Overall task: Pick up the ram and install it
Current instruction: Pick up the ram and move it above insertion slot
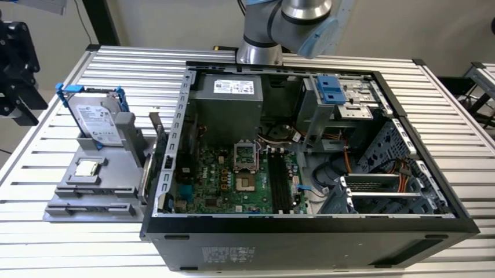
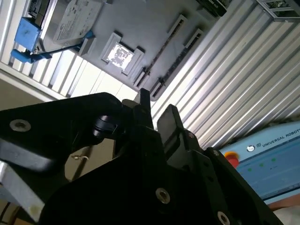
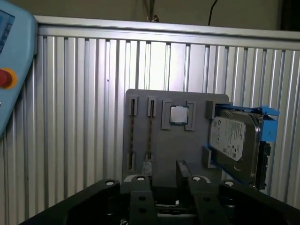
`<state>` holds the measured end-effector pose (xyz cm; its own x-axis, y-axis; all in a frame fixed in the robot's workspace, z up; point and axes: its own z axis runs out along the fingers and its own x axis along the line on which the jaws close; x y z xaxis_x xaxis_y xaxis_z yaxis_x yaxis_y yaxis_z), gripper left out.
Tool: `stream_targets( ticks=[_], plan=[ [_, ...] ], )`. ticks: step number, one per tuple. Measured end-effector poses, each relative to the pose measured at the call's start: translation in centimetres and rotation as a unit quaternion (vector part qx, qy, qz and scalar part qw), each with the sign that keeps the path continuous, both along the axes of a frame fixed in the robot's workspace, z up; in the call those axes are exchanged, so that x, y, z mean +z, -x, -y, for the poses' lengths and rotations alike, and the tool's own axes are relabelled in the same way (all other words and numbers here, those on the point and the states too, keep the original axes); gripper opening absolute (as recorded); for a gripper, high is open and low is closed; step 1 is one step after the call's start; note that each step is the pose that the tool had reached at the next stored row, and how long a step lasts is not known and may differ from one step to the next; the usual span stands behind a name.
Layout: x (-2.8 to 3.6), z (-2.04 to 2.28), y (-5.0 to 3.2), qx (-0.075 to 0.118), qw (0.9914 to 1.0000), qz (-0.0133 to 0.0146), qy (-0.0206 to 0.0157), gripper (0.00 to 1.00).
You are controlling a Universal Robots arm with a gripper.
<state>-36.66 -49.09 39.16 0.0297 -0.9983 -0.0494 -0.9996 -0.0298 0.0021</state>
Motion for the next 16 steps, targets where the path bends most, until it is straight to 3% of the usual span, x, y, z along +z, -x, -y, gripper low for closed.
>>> stream_targets(
  ticks=[11, 14, 16],
  plan=[
    [-0.06, 0.00, 0.00, -0.001, 1.00000, 0.0000, -0.0002, 1.00],
    [-0.35, 0.00, 0.00, -0.001, 0.99999, -0.0036, -0.0002, 1.00],
    [-0.50, 0.00, 0.00, -0.001, 0.99999, -0.0037, -0.0002, 1.00]
  ],
)
